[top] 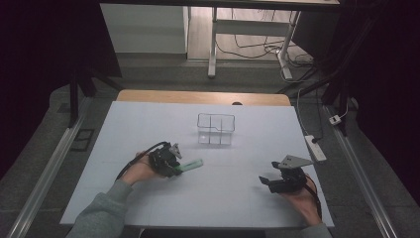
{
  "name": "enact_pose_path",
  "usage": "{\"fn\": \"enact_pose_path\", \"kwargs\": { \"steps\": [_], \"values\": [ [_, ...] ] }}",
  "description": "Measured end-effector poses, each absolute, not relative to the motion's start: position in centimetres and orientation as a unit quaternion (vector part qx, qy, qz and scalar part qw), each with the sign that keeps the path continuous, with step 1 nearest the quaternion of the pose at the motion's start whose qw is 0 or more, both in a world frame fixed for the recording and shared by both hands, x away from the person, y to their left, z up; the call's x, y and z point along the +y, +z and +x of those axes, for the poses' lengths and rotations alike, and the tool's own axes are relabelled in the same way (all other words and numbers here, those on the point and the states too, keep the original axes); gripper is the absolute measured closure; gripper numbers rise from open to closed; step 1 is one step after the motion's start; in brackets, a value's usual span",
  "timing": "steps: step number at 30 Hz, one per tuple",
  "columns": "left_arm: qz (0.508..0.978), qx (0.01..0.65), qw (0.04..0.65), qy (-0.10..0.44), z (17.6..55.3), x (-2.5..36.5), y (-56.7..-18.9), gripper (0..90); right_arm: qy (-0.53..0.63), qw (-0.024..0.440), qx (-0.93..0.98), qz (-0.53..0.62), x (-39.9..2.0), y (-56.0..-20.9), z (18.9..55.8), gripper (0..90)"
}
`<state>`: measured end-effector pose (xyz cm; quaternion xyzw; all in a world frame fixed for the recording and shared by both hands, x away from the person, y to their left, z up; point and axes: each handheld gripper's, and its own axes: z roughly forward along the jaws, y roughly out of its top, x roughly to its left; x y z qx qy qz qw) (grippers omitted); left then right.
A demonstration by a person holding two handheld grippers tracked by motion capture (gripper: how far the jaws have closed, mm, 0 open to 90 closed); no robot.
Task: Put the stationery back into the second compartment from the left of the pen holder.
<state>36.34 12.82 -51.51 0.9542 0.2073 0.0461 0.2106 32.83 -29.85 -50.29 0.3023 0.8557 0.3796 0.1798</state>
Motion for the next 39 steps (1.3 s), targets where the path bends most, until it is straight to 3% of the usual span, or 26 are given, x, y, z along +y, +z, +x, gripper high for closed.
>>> {"fn": "enact_pose_path", "kwargs": {
  "steps": [17, 39],
  "values": [
    [0.953, 0.212, 0.207, 0.067, 35.8, 12.4, -51.3, 66.8, 0.384, 0.184, 0.854, 0.299, -29.8, -50.2, 32.7, 23.9],
    [0.927, 0.219, 0.295, 0.074, 34.7, 15.3, -48.5, 66.8, 0.387, 0.185, 0.855, 0.293, -29.6, -50.1, 32.7, 24.0]
  ]
}}
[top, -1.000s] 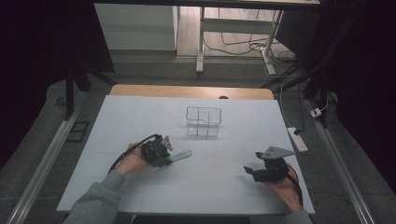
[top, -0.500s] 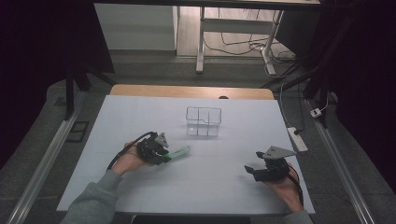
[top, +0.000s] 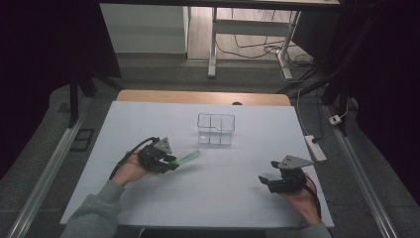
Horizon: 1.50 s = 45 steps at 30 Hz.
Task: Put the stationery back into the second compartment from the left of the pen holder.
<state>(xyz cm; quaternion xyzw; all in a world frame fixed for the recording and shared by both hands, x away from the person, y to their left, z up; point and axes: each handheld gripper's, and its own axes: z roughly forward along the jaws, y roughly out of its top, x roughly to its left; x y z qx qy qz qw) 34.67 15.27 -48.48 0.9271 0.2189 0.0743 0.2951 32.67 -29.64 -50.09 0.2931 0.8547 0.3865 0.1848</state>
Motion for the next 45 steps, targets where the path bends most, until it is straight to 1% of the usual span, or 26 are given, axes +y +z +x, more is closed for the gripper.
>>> {"fn": "enact_pose_path", "kwargs": {
  "steps": [12, 17, 26, 35, 45],
  "values": [
    [0.922, 0.207, 0.315, 0.081, 34.2, 15.0, -48.0, 66.7, 0.392, 0.179, 0.855, 0.288, -29.2, -50.0, 32.7, 24.0],
    [0.925, 0.187, 0.323, 0.076, 33.8, 14.3, -47.8, 66.7, 0.397, 0.177, 0.856, 0.28, -28.9, -49.8, 32.5, 24.2],
    [0.926, 0.173, 0.326, 0.083, 33.3, 13.2, -47.4, 66.7, 0.407, 0.181, 0.853, 0.271, -28.2, -49.4, 32.4, 24.8],
    [0.927, 0.165, 0.325, 0.085, 33.0, 12.5, -47.2, 66.7, 0.411, 0.171, 0.855, 0.265, -27.4, -49.0, 32.4, 26.3],
    [0.935, 0.148, 0.308, 0.091, 32.7, 11.3, -47.3, 66.7, 0.406, 0.163, 0.863, 0.253, -26.2, -48.2, 32.6, 27.8]
  ]
}}
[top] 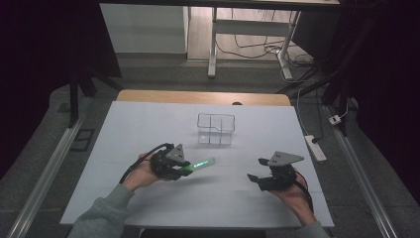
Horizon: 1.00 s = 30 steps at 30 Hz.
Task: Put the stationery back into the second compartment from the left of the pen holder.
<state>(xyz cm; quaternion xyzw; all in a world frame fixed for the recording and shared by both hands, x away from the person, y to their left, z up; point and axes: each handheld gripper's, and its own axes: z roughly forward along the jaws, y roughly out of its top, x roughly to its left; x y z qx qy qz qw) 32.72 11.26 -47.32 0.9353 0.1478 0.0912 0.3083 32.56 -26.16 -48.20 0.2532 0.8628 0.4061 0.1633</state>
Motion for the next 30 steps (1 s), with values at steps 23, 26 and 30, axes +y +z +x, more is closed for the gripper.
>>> {"fn": "enact_pose_path", "kwargs": {
  "steps": [23, 26, 30],
  "values": [
    [0.945, 0.123, 0.291, 0.085, 33.2, 8.0, -47.5, 66.7, 0.407, 0.12, 0.887, 0.184, -20.9, -46.1, 33.0, 29.2],
    [0.946, 0.121, 0.288, 0.086, 33.2, 7.7, -47.6, 66.7, 0.403, 0.118, 0.891, 0.173, -19.8, -45.9, 33.3, 28.9],
    [0.949, 0.118, 0.282, 0.083, 33.2, 7.5, -47.8, 66.7, 0.392, 0.121, 0.9, 0.147, -18.0, -45.6, 33.2, 29.0]
  ]
}}
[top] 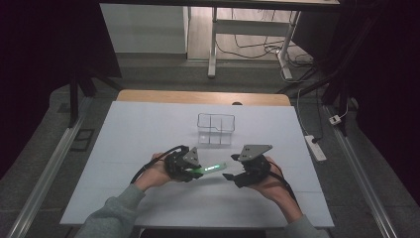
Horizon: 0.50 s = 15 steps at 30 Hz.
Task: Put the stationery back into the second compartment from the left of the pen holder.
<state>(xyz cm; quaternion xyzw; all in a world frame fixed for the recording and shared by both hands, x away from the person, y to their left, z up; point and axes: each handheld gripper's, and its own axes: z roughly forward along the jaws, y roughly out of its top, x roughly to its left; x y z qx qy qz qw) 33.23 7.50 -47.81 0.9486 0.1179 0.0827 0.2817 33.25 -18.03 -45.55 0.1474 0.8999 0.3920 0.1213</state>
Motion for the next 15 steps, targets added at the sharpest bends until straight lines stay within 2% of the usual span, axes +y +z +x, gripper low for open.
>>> {"fn": "enact_pose_path", "kwargs": {
  "steps": [15],
  "values": [
    [0.955, 0.098, 0.273, 0.069, 33.0, 6.4, -48.5, 66.7, 0.346, 0.107, 0.925, 0.112, -15.8, -47.1, 33.8, 32.2]
  ]
}}
